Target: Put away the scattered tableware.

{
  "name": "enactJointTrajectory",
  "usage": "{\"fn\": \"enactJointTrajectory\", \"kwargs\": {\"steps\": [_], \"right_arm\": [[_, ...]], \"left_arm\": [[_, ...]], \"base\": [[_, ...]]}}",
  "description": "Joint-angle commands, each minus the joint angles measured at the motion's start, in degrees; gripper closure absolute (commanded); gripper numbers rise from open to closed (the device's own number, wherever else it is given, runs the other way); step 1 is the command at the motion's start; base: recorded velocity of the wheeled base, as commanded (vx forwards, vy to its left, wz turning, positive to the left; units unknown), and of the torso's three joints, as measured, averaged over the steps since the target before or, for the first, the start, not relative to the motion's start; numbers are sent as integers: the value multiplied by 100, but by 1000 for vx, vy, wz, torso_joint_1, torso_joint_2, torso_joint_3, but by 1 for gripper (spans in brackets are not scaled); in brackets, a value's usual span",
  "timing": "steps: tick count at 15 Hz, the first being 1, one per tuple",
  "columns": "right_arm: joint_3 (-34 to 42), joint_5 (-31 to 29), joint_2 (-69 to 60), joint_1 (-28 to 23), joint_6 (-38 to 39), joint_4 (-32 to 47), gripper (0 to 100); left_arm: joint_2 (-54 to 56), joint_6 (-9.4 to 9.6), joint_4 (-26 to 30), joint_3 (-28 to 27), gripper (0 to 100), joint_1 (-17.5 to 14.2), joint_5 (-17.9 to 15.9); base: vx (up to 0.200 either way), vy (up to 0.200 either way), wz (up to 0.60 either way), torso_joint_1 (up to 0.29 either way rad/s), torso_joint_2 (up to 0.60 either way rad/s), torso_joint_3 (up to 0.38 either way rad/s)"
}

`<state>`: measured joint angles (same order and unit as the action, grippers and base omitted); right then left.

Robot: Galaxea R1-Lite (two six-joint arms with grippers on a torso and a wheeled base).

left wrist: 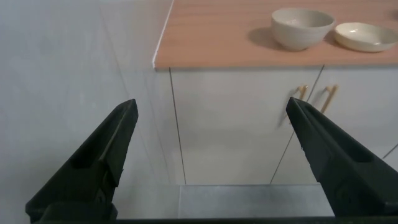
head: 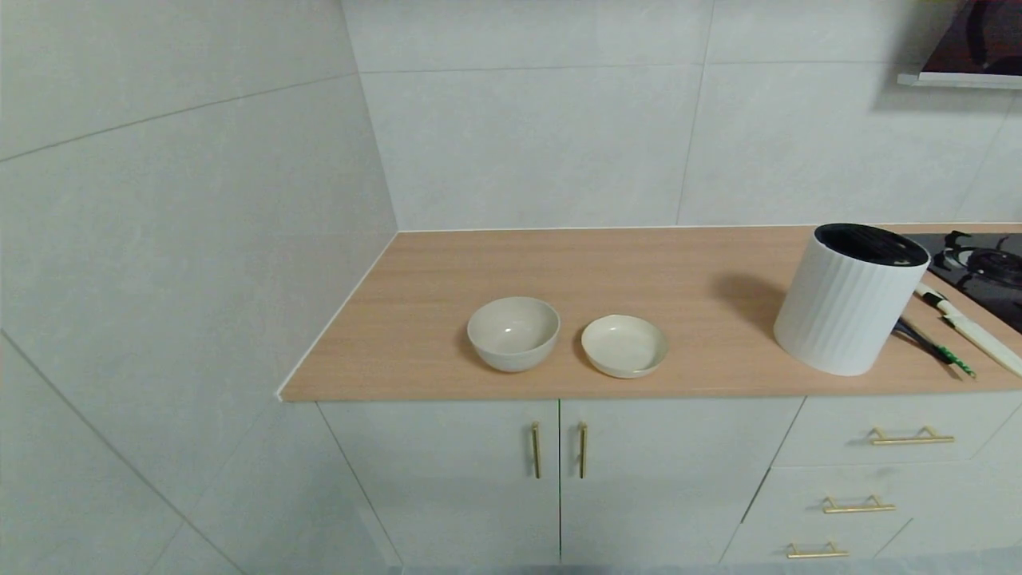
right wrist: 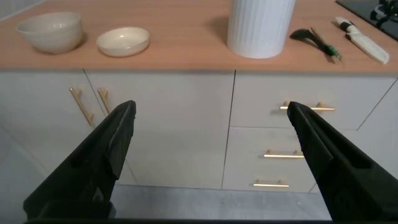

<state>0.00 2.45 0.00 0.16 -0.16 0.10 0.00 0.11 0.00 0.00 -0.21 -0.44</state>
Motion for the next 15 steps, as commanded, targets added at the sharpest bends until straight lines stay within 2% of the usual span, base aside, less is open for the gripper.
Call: {"fn": "enactJointTrajectory", "kwargs": {"steps": [1, 15], "right_arm": [[0, 1, 0, 2, -2, -1, 0], [0, 1, 0, 2, -2, -1, 0]], "left_arm": [[0, -2, 0, 0, 0, -6, -9], [0, -2, 0, 0, 0, -6, 0]], "base": [[0, 0, 0, -227, 505, 266], [0, 0, 0, -232, 526, 290]]}}
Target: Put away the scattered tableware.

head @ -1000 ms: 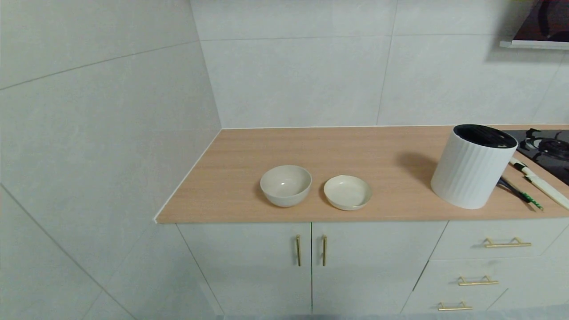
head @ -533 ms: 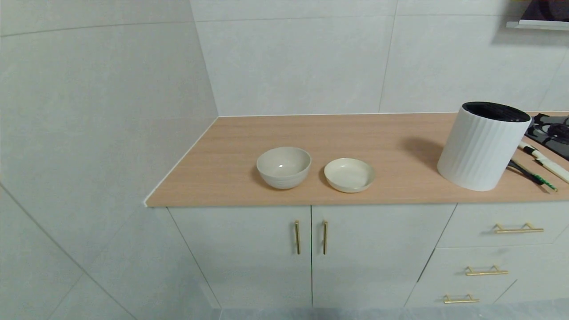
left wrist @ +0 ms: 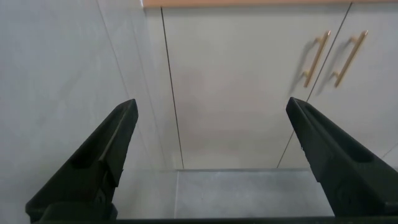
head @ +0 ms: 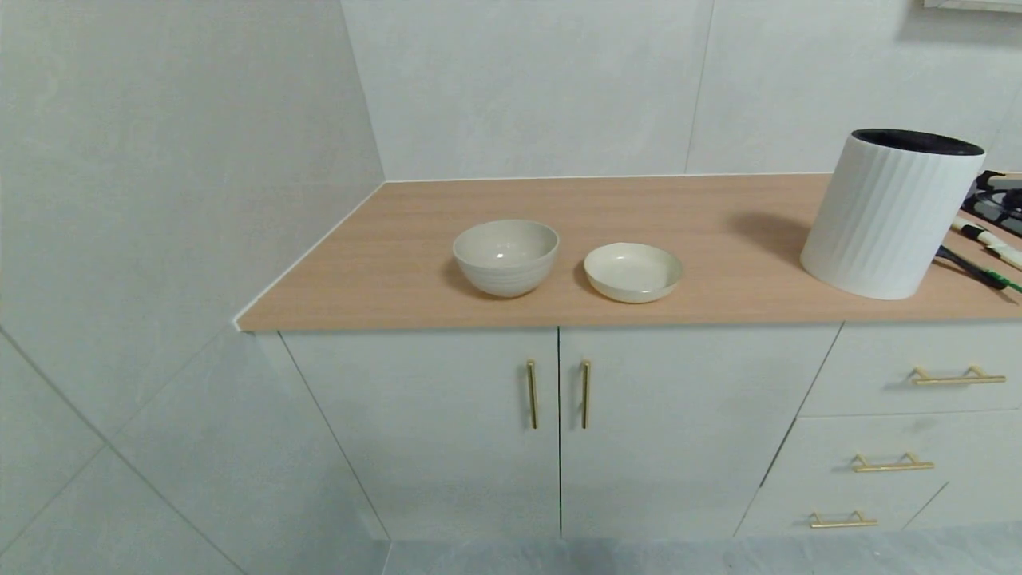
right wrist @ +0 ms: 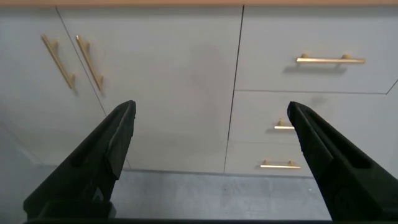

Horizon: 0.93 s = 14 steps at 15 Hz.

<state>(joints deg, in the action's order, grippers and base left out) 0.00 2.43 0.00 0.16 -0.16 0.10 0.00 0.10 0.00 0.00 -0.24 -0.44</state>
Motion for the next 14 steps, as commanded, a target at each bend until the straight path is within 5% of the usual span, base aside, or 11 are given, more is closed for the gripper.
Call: {"fn": "enactJointTrajectory", "kwargs": {"steps": [1, 14], "right_arm": [[0, 4, 0, 2, -2, -1, 0], [0, 4, 0, 2, -2, -1, 0]], "left_arm": [[0, -1, 0, 0, 0, -2, 0], [0, -1, 0, 0, 0, -2, 0]], "base": [[0, 0, 0, -203, 491, 290], [0, 0, 0, -165, 467, 298]]}}
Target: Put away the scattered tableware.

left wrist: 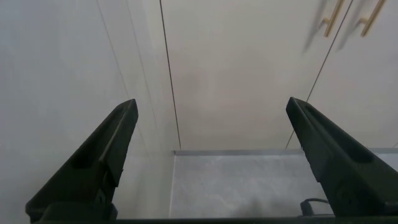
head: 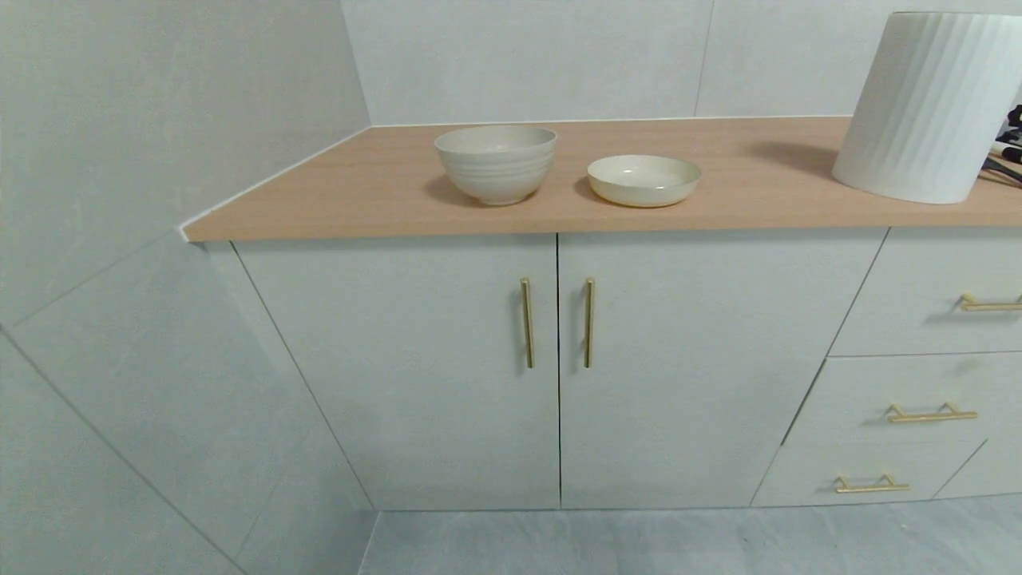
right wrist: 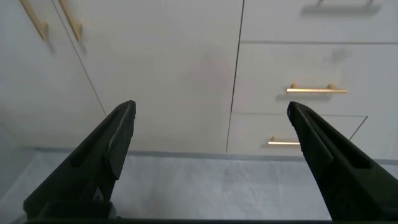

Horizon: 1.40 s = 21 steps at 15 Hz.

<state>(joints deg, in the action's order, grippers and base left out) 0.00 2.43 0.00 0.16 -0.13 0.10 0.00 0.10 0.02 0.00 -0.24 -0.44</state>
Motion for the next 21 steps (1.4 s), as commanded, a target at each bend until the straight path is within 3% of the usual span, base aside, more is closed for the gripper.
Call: {"fn": "enactJointTrajectory", "kwargs": {"steps": [1, 12, 14, 16, 18, 21], "right_arm": [[0, 4, 0, 2, -4, -1, 0], [0, -23, 0, 2, -180, -1, 0], [-343, -49, 0, 2, -74, -546, 0], [-483, 232, 35, 2, 242, -555, 0], [-633, 847, 149, 2, 233, 113, 0], [-1160, 1577, 1266, 46, 242, 368, 0]], "left_arm": [[0, -1, -11, 0, 0, -2, 0], [0, -1, -2, 0, 0, -2, 0], [0, -1, -2, 0, 0, -2, 0], [0, -1, -2, 0, 0, -2, 0], [0, -1, -2, 0, 0, -2, 0], [0, -1, -2, 0, 0, -2, 0]], "base": [[0, 0, 0, -66, 295, 198], [0, 0, 0, -7, 27, 19], [0, 0, 0, 0, 0, 0], [0, 0, 0, 0, 0, 0], [0, 0, 0, 0, 0, 0], [0, 0, 0, 0, 0, 0]]}}
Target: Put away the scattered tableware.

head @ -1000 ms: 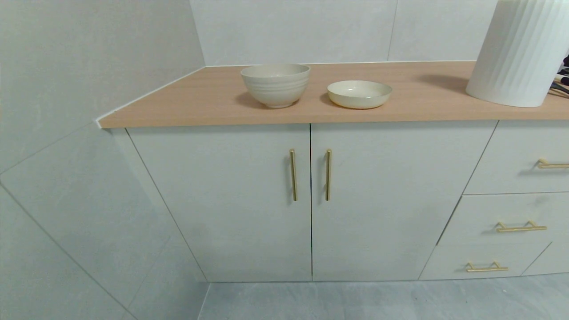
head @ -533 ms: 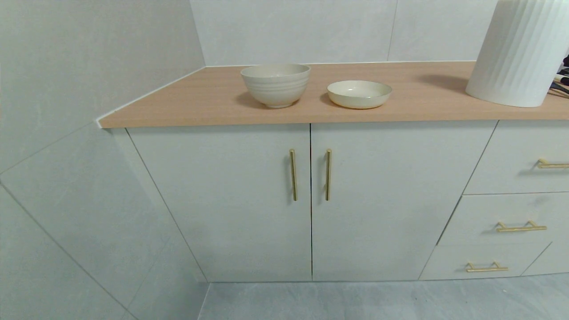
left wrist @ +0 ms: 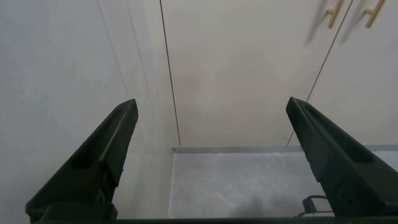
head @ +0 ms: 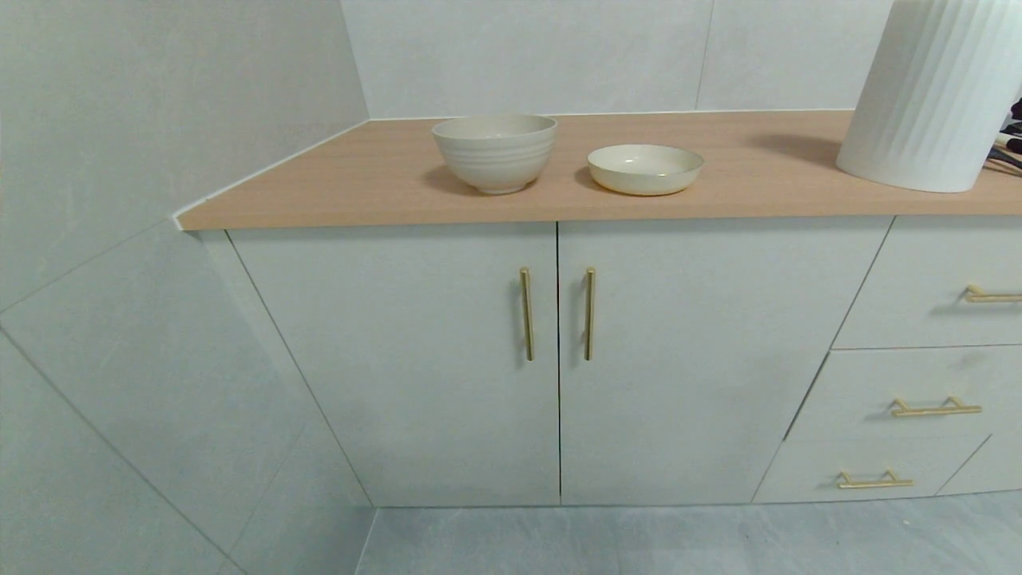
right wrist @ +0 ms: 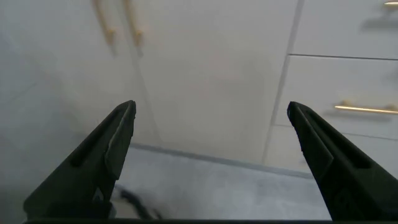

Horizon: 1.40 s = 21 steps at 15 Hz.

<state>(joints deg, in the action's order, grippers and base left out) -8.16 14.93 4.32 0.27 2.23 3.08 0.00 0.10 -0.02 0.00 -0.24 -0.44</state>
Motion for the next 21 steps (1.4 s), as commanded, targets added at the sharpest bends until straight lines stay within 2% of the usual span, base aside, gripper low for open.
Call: {"fn": "enactJointTrajectory", "kwargs": {"steps": [1, 4, 7, 10, 14, 16, 21], "right_arm": [[-476, 475, 1326, 35, -3, 61, 0], [-1030, 818, 2856, 228, -12, 8, 0], [-1373, 818, 4007, 914, 23, -256, 0], [-1417, 818, 5211, 1766, 49, -1170, 0], [-1777, 809, 6916, 2206, 58, -2813, 0], [-2208, 809, 7777, 2487, 120, -3279, 0], [-3491, 818, 9184, 2777, 524, -3631, 0]], "left_arm": [[0, -1, -6, 0, 0, -2, 0], [0, -1, -6, 0, 0, -2, 0], [0, -1, 2, 0, 0, -2, 0], [0, -1, 2, 0, 0, -2, 0], [0, -1, 2, 0, 0, -2, 0], [0, -1, 2, 0, 0, -2, 0], [0, 8, 2, 0, 0, -2, 0]], "base": [[0, 0, 0, 0, 0, 0], [0, 0, 0, 0, 0, 0], [0, 0, 0, 0, 0, 0], [0, 0, 0, 0, 0, 0], [0, 0, 0, 0, 0, 0], [0, 0, 0, 0, 0, 0], [0, 0, 0, 0, 0, 0]]}}
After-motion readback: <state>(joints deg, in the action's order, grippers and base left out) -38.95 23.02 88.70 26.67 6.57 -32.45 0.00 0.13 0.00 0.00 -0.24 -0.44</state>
